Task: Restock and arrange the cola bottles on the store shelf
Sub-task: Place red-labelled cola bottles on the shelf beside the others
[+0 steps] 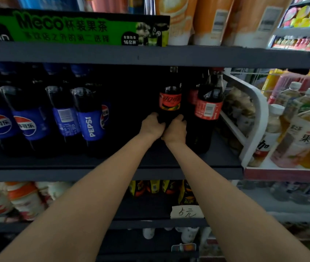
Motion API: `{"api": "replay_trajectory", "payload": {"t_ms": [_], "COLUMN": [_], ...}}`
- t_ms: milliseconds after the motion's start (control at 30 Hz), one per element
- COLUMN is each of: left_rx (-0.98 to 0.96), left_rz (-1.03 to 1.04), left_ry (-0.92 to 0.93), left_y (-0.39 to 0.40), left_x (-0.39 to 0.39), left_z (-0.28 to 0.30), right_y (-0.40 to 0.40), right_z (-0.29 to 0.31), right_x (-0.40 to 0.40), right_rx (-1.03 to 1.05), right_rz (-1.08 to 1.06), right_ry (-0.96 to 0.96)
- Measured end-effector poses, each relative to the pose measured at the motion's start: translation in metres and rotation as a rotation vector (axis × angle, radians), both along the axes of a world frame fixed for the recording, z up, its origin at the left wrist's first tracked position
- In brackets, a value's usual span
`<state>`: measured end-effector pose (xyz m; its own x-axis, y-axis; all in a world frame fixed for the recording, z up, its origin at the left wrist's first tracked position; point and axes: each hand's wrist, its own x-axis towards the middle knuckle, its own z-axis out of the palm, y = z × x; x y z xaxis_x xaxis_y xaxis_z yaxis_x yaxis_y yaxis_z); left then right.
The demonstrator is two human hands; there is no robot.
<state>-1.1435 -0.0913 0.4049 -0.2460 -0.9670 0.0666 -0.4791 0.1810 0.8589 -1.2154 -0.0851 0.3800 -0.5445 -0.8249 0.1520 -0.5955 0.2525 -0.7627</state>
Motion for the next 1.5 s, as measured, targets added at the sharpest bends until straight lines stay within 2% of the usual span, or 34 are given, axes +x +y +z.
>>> {"api": "replay_trajectory", "payload": {"t_ms": [100,200,300,400,800,933,1033,1100,1200,1300,1400,1500], "left_rx": [-0.084,-0.094,-0.042,0.014,-0.052,-0.165,-0.357,-0.478,-0.633,-0.685,-0.657,-0.517], "left_rz": [-0.005,-0.024,-0.044,-0.097,-0.002,-0.038,-0.027,-0.017,-0.057,-0.059,0.038,0.211], "left_ry": [0.005,0.028,0.047,0.004,-0.059,-0.172,-0.224,-0.188,-0.129,-0.128,-0.206,-0.330], "left_y": [0.000,-0.001,-0.004,-0.007,-0.012,-0.008,0.002,0.014,0.041,0.073,0.102,0.132], "left_x": [0.000,0.002,0.004,0.003,0.031,0.034,0.041,0.053,0.090,0.159,0.255,0.368], "left_z": [-0.017,-0.028,-0.026,-0.020,-0.034,-0.037,-0.043,-0.046,-0.050,-0.064,-0.090,-0.122], "right_y": [0.004,0.019,0.021,0.009,-0.048,-0.043,-0.026,-0.011,0.018,0.053,0.076,0.095], "right_z": [-0.006,-0.020,-0.024,-0.020,-0.015,-0.018,-0.021,-0.022,-0.023,-0.034,-0.060,-0.095], "right_x": [0.002,0.004,0.004,0.006,-0.005,0.005,0.023,0.036,0.070,0.136,0.223,0.320], "right_rx": [-0.067,-0.119,-0.063,0.009,0.157,0.102,-0.033,-0.160,-0.403,-0.638,-0.656,-0.559], "right_rz": [0.016,0.085,0.190,0.242,0.219,0.137,0.144,0.136,0.120,0.238,0.439,0.603], "right_ry": [-0.092,-0.074,0.000,-0.036,0.039,-0.065,-0.155,-0.143,-0.058,-0.032,-0.006,0.093]}}
